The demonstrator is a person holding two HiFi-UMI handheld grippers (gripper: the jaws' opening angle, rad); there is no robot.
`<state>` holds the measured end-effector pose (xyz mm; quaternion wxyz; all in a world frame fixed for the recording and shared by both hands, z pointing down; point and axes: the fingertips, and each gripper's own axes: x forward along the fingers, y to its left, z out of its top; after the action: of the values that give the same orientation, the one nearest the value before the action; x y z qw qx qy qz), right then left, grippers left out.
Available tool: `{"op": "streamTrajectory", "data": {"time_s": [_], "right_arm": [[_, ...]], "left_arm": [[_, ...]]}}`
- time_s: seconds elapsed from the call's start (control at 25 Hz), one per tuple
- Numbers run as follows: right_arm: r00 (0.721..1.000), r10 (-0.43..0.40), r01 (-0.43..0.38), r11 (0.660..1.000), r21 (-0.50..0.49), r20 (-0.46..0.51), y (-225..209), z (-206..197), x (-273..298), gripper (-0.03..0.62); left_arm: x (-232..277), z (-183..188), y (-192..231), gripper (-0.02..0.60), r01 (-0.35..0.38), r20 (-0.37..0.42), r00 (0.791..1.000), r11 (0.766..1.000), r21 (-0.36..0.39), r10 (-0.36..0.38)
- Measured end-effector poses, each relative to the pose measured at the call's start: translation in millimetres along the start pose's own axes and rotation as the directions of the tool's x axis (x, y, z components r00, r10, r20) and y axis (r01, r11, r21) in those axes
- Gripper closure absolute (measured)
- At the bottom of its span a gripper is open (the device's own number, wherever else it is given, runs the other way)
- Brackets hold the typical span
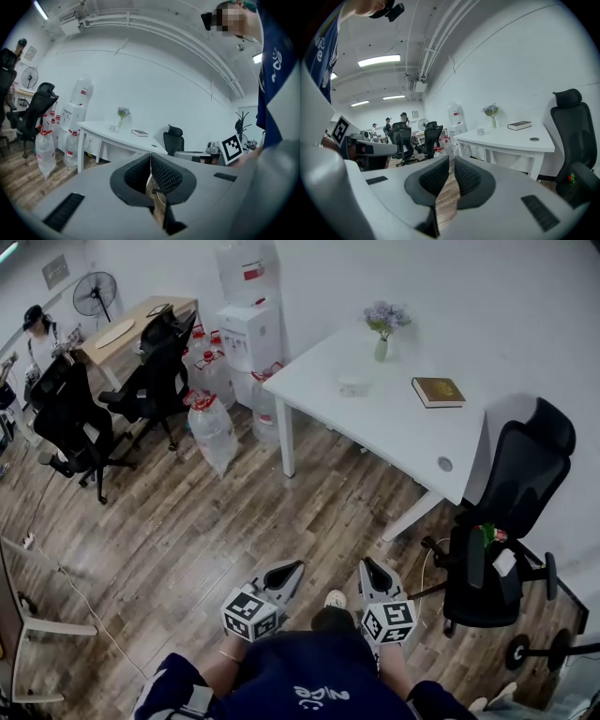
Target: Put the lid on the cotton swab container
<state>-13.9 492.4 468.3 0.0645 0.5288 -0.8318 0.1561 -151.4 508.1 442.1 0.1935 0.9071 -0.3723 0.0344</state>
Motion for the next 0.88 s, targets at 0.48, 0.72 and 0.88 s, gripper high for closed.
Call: {"op": "streamTrajectory", "data": {"time_s": [0.48, 0.72, 0.88], "right_arm": [[0.997, 0.076, -0.075, 0.994, -0.085, 0.003, -110, 46, 62, 0.534], [0.997, 0.070, -0.071, 0.995, -0.074, -0.006, -159, 51, 69, 0.534], [0.998, 0.056, -0.057, 0.997, -0.060, -0.025, -177, 46, 67, 0.534]], "left_arm": [[134, 32, 13, 0.560, -0.050, 0.013, 0.999, 0.998, 0.049, 0.050], [180, 32, 13, 0.560, -0.093, 0.029, 0.995, 0.996, 0.019, 0.092], [194, 26, 13, 0.560, -0.106, 0.005, 0.994, 0.994, 0.010, 0.106]]}}
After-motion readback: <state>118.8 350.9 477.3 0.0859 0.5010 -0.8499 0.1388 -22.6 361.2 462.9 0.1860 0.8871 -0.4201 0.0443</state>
